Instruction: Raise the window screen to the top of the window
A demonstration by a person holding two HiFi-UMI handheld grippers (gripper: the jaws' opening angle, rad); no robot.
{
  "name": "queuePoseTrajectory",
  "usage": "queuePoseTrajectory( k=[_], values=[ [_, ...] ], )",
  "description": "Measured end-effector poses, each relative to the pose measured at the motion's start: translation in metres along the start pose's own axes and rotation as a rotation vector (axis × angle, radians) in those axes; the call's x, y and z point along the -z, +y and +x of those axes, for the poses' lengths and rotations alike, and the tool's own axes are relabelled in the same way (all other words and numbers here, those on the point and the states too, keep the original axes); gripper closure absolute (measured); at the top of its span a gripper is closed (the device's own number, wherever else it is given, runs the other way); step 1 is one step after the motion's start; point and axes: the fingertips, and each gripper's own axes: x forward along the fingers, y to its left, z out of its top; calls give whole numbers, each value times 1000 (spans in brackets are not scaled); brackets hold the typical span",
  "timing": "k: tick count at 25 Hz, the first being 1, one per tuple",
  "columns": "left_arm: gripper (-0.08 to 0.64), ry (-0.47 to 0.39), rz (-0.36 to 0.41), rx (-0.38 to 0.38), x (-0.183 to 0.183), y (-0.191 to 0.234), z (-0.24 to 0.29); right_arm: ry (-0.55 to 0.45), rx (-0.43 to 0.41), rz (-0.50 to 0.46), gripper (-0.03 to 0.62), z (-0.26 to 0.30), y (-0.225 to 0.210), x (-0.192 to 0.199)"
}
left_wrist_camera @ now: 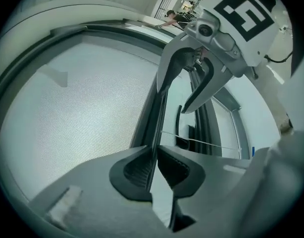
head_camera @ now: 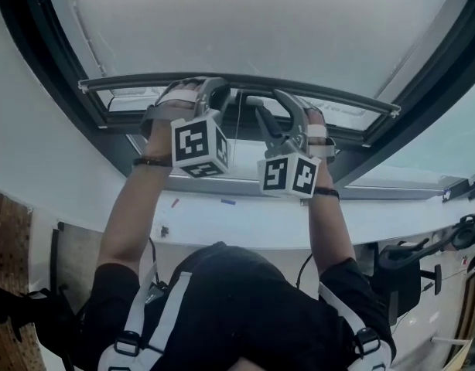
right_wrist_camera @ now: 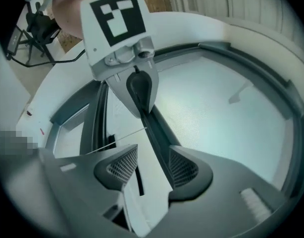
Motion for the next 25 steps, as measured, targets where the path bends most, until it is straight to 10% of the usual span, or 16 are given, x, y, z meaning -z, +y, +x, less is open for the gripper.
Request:
queuePoseTrajectory(
  k=[5, 15, 25],
  values=[
    [522, -10, -8, -26, -7, 24, -8, -65, 11, 318, 410, -32, 4, 3],
    [515, -35, -64, -38, -22, 71, -19, 103, -392, 940, 410, -30, 184, 78],
    [514, -97, -77, -70, -39, 116, -36, 171, -478, 962, 390, 22, 218, 69]
  ],
)
